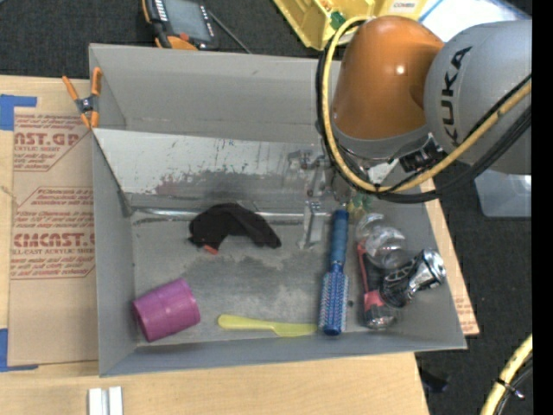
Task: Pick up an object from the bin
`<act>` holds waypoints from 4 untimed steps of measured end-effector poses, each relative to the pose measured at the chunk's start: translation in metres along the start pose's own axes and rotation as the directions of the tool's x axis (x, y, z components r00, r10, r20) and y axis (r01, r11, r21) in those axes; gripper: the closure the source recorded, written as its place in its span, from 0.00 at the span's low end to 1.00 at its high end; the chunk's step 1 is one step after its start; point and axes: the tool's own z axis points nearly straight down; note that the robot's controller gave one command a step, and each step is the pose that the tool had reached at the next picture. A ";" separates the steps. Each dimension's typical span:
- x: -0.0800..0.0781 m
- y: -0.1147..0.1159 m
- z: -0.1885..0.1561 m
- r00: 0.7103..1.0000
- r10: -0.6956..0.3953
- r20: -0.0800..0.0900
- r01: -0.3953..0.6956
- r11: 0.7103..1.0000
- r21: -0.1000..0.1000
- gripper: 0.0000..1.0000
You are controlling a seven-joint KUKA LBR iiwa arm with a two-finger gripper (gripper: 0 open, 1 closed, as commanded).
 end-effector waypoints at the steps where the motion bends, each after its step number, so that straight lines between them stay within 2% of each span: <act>1: -0.001 0.000 -0.005 1.000 0.001 0.008 -0.001 1.000 -0.001 0.00; 2: -0.010 0.034 0.119 0.999 0.045 0.008 -0.045 0.999 -0.003 0.00; 3: -0.012 0.029 0.090 0.991 0.137 0.008 -0.137 0.991 -0.003 0.00; 4: 0.001 0.037 0.138 0.985 0.170 0.004 -0.170 0.985 -0.004 0.00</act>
Offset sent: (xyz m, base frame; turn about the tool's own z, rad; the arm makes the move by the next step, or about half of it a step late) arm 0.0113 0.0455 -0.1696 0.0633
